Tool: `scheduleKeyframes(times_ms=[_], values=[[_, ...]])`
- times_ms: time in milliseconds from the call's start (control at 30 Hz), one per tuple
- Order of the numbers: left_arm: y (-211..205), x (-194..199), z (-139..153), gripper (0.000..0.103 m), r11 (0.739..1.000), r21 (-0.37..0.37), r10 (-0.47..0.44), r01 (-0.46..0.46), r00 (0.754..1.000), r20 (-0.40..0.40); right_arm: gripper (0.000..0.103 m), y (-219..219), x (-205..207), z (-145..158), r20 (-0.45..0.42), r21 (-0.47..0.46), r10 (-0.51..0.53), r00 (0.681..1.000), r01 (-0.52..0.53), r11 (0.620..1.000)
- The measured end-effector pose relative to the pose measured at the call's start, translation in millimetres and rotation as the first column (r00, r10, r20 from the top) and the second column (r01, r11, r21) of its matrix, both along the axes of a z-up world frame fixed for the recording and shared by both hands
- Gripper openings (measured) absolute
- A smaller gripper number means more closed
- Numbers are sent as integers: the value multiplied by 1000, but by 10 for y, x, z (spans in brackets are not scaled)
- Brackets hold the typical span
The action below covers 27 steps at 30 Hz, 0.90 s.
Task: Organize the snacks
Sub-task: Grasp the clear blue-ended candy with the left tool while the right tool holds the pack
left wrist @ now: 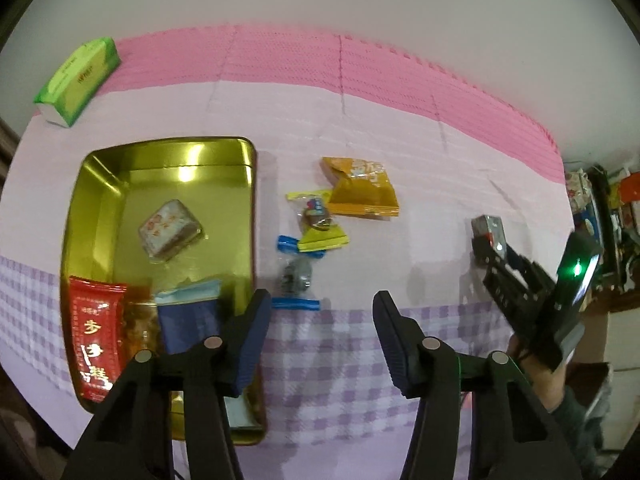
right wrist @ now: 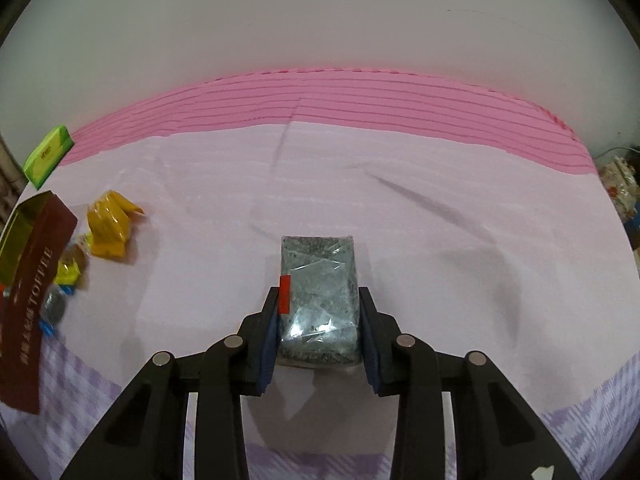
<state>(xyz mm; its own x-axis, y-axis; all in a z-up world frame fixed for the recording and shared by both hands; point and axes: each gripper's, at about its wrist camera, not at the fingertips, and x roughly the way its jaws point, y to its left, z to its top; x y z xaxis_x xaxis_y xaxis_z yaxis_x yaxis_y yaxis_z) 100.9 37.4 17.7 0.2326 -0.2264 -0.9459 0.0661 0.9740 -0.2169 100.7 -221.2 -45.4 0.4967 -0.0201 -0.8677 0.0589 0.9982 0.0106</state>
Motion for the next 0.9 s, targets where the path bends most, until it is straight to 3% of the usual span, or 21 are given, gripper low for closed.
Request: scheduleKeyframes(times_ms=[333,667,900], values=[[-189,262,-252,49,999,36,-6,10,995,-103,33,-6,-79,-35,45,25,-12,999,11,1000],[-343,402,-485,41,984,172,-19,37,994,-106,33,-68,-159,-37,76,38,-5,997,3,999],[-408,477,-594,40,977,208,-16,40,993,-114,34,-73,-147,-37,83,39,-3,997,0,999]])
